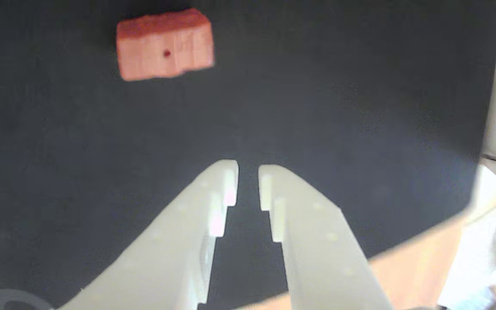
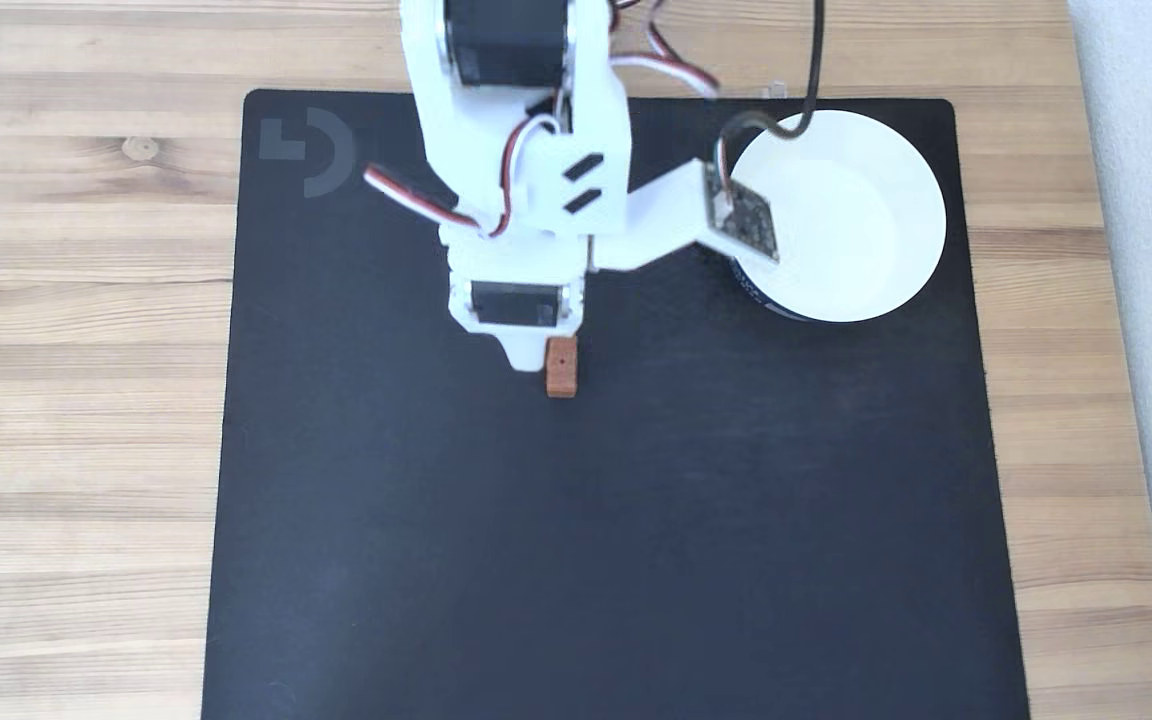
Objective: Pick up the toy and place it on the plate
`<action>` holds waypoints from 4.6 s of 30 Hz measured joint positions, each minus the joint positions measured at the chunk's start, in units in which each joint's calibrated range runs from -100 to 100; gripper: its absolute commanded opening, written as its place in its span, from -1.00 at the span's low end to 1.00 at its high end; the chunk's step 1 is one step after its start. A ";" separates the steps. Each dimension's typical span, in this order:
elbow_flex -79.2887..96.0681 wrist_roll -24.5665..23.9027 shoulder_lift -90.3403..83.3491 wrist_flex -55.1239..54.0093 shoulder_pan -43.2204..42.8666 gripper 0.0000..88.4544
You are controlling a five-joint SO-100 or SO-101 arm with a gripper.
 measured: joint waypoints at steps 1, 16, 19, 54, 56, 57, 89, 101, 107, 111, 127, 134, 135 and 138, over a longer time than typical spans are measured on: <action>-1.51 0.00 3.75 0.00 -0.17 -0.95; -13.42 -0.05 19.48 7.68 -3.58 -0.95; -13.51 -0.05 19.48 7.77 -3.58 -0.95; -13.51 -0.15 19.73 12.92 -3.75 0.03; -13.51 -0.15 19.73 12.92 -3.75 0.03; -13.51 -0.15 19.73 12.92 -3.75 0.03; -13.51 -30.68 19.73 14.69 -3.75 0.03; -13.51 -43.04 19.73 5.15 -3.75 0.03; -13.51 -46.38 19.73 5.15 -6.41 0.03; -13.51 -47.46 19.73 5.15 -6.99 0.03; -12.66 -47.67 21.90 7.60 -8.07 0.04; -12.66 -47.72 25.65 7.68 -7.99 0.03; -12.75 -47.72 25.90 7.68 -7.99 0.03; -12.66 -47.72 26.23 7.68 -7.99 0.03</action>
